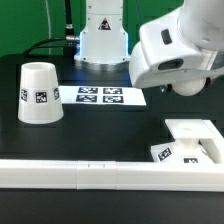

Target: Assemble lamp

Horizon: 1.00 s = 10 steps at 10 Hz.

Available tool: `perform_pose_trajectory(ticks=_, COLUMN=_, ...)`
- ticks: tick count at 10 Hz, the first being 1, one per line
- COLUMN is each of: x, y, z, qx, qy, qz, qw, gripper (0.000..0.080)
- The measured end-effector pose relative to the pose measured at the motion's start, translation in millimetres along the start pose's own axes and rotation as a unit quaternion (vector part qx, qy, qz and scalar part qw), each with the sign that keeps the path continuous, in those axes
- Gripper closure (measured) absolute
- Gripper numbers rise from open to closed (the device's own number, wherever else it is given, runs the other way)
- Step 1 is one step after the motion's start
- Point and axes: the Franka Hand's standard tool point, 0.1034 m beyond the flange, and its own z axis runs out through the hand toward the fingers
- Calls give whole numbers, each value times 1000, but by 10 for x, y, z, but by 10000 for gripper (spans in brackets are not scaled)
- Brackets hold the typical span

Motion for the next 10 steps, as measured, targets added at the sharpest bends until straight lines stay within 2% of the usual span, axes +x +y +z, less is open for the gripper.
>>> perform_pose_trajectory(ticks=1, x=63, y=0, z=-40, qx=-1, qy=19, qz=0, qw=1000, gripper=223)
perform_pose_trajectory(ticks=3, x=159, y=34, z=-149, qx=-8, qy=103, qz=-8, qw=995, gripper=223)
perform_pose_trajectory(ticks=5, x=110, y=141, z=-418, qx=-16, qy=169, qz=-29, qw=985, gripper=223)
perform_pose_trajectory(ticks=8, x=86, y=194, z=-877, qx=-20, qy=244, qz=-24, qw=969, gripper=223)
perform_pose_trajectory(ticks=9, x=158, y=212, z=-889, qx=-26, qy=292, qz=-22, qw=956, gripper=223)
perform_pose_trajectory(ticks=10, x=151, y=239, z=-844, qx=-31, qy=320, qz=-20, qw=947, gripper=223)
